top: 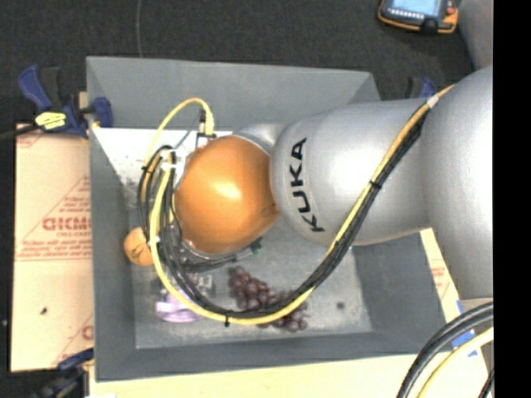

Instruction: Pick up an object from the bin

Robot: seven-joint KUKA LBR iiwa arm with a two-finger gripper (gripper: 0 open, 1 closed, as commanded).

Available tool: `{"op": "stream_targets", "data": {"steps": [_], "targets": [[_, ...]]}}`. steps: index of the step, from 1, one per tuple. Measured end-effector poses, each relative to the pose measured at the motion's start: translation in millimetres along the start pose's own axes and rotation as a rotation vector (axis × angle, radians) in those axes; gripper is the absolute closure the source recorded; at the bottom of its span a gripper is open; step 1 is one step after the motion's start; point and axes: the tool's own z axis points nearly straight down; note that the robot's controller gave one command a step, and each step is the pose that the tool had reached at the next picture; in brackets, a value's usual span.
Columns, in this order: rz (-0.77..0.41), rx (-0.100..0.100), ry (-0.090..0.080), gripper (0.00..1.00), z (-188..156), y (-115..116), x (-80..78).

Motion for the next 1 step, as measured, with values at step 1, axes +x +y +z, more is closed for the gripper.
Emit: {"op": "stream_targets", "data": {"steps": [1], "targets": [[0.0, -0.007, 0.003, 1.0, -24.7, 1.2, 0.1]]}}
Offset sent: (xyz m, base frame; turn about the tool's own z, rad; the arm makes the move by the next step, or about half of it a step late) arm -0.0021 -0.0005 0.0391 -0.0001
